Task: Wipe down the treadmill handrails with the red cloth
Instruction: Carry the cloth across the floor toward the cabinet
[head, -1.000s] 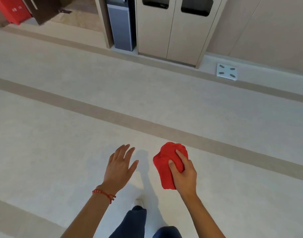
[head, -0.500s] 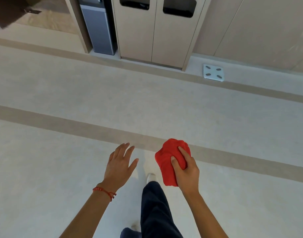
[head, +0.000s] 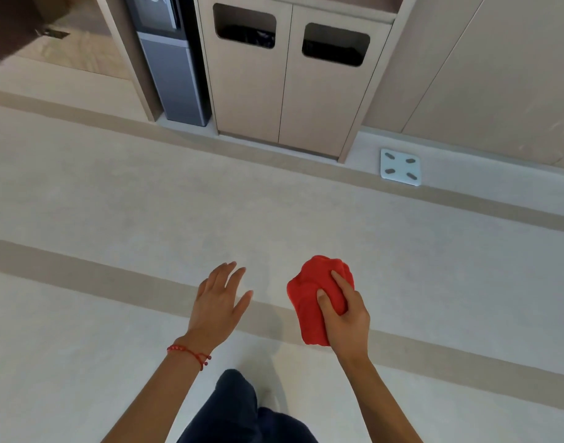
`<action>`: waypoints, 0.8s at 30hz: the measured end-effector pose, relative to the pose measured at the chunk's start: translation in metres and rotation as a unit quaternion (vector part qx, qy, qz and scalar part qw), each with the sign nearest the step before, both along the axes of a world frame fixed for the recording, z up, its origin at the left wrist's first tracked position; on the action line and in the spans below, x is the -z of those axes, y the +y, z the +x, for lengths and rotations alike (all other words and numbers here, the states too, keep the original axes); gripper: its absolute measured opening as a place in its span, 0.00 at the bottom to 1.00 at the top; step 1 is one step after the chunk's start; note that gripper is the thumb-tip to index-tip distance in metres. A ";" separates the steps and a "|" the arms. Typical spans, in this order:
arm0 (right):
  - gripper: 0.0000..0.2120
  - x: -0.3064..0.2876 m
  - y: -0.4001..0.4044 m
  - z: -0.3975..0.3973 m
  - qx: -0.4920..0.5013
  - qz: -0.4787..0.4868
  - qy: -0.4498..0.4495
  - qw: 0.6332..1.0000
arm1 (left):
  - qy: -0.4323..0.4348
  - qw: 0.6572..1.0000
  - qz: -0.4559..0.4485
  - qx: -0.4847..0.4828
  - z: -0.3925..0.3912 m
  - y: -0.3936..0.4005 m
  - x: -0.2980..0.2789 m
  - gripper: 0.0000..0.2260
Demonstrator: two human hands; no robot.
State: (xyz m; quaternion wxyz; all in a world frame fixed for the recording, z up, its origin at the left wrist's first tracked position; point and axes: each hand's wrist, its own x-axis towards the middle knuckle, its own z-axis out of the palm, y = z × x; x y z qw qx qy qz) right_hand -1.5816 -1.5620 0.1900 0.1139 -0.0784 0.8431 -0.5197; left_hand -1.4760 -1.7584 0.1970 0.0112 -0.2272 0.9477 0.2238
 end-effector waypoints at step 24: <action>0.20 -0.006 -0.256 -0.297 0.029 -0.011 0.012 0.999 | 0.008 0.999 -0.002 0.049 -0.320 -0.253 -0.003 0.37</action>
